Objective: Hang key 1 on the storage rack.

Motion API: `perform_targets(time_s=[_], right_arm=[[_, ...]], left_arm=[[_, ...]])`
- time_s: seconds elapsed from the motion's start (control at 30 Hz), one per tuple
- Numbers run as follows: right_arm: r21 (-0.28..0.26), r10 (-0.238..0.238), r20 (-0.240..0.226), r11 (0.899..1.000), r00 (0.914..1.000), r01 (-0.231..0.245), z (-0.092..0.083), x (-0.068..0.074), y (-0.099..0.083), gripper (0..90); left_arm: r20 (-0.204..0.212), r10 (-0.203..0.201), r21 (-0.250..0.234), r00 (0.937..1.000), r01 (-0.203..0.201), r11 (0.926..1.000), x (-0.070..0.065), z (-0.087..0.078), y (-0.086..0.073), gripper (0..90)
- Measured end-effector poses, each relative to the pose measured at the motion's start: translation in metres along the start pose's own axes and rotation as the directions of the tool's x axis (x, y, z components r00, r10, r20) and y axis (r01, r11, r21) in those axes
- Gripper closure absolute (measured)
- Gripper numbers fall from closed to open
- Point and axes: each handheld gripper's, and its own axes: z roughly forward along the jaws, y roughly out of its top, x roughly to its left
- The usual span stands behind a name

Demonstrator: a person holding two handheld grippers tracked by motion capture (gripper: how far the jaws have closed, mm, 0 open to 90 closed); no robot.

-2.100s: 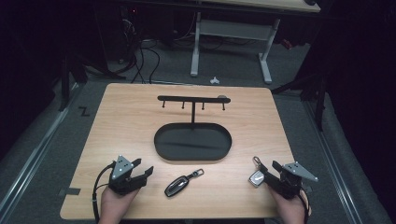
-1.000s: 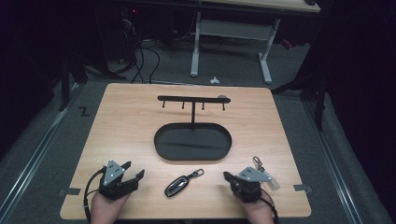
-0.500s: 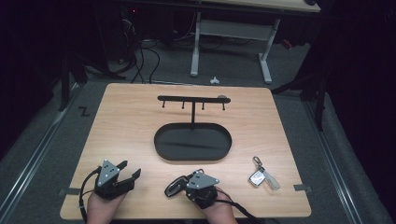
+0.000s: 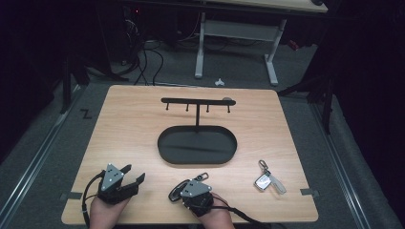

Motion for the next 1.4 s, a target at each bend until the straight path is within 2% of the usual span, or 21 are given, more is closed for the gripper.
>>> perform_targets(time_s=[0.13,0.43,0.47,0.53,0.57,0.6,0.8,0.93,1.07,1.13,1.2,1.3,1.4], right_arm=[[0.01,-0.006,0.01,1.0,0.9999,0.006,-0.006,-0.002,-0.004,90.0],[0.026,-0.012,0.053,1.0,0.9985,0.011,-0.029,-0.017,-0.026,90.0],[0.033,0.002,0.072,0.999,0.9974,-0.004,-0.034,-0.023,-0.033,90.0],[0.027,0.011,0.077,1.0,0.997,-0.013,-0.037,-0.026,-0.037,90.0],[0.02,0.045,0.08,0.999,0.9958,-0.047,-0.042,-0.033,-0.042,90.0],[0.02,0.045,0.08,0.999,0.9958,-0.047,-0.042,-0.033,-0.042,90.0],[-0.046,0.111,0.076,0.993,0.9909,-0.107,-0.056,-0.045,-0.044,90.0],[-0.045,0.122,0.069,0.992,0.9901,-0.119,-0.058,-0.045,-0.044,90.0],[-0.018,0.095,0.053,0.995,0.9941,-0.094,-0.053,-0.039,-0.045,90.0],[-0.005,0.083,0.067,0.997,0.9943,-0.083,-0.05,-0.036,-0.045,90.0],[0.012,0.09,0.072,0.996,0.9933,-0.091,-0.05,-0.037,-0.047,90.0],[0.009,0.098,0.072,0.995,0.9926,-0.099,-0.051,-0.038,-0.049,90.0],[0.013,0.098,0.092,0.995,0.9909,-0.1,-0.056,-0.041,-0.052,90.0]], left_arm=[[0.004,-0.011,-0.001,0.9999,0.011,0.9999,0.001,0.0,-0.001,37.7],[0.009,0.007,0.008,0.9999,-0.007,0.9999,-0.005,0.002,-0.001,37.7],[0.01,0.009,0.011,0.9999,-0.009,0.9999,-0.005,0.003,-0.001,37.7],[0.013,0.007,0.016,0.9999,-0.007,0.9999,-0.006,0.003,-0.001,37.7],[0.013,0.006,0.015,0.9999,-0.006,0.9999,-0.006,0.003,-0.001,37.7],[0.013,0.007,0.015,0.9999,-0.008,0.9999,-0.006,0.004,-0.001,37.7],[0.017,0.011,0.01,0.9998,-0.011,0.9999,-0.009,0.003,-0.001,37.7],[0.019,0.005,0.01,0.9998,-0.006,0.9999,-0.007,0.003,-0.001,37.7],[0.017,-0.001,0.008,0.9998,0.001,1.0,-0.006,0.002,-0.002,37.6],[0.018,0.001,0.003,0.9998,-0.001,1.0,-0.006,0.001,-0.002,37.6],[0.02,-0.004,-0.003,0.9998,0.004,1.0,-0.006,0.001,-0.002,37.6],[0.027,-0.006,-0.012,0.9996,0.006,0.9999,-0.006,0.002,0.001,37.6],[0.041,-0.002,-0.017,0.9992,0.002,0.9999,-0.008,0.006,0.004,37.6]])
